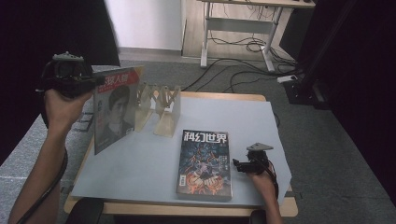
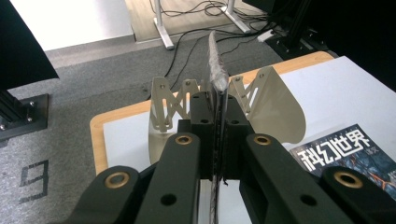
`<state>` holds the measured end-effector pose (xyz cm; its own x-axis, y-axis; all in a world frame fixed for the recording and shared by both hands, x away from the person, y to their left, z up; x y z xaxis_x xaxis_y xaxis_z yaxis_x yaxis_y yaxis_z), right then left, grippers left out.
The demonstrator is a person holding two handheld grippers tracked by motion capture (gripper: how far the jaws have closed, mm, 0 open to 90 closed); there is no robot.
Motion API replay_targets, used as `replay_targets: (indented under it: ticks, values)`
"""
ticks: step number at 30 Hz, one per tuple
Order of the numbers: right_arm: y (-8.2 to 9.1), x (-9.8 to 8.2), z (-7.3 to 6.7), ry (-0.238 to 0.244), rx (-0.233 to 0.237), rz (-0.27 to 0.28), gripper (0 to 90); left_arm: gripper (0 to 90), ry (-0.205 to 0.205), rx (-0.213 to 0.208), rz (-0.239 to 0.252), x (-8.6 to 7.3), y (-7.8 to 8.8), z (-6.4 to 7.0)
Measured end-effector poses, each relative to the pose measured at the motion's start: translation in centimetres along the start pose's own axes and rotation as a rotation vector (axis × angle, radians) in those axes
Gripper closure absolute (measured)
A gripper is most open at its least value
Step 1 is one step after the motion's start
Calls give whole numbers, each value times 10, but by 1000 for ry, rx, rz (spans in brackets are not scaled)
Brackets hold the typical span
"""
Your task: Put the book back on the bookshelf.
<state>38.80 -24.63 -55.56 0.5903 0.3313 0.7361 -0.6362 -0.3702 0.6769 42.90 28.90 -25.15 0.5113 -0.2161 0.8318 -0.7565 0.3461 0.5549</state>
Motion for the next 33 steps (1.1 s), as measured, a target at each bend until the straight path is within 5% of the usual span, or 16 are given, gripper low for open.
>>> replay_targets:
  ticks: [23, 33]
  values:
    - [0, 0, 0, -2, 1, 0, 124, 872, 51, 33, 96, 12, -48, -9]
    - [0, 0, 0, -3, 1, 0, 124, 872, 57, 18, 175, -10, -61, -14]
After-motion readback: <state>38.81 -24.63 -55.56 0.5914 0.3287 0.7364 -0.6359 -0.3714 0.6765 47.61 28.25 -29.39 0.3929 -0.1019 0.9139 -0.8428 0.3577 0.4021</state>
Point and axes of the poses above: each handheld gripper's, and its own axes: y roughly backward along the jaws, x roughly out of its top, z roughly to its right, the point moved 3 cm from there along -y, roughly forward along the jaws
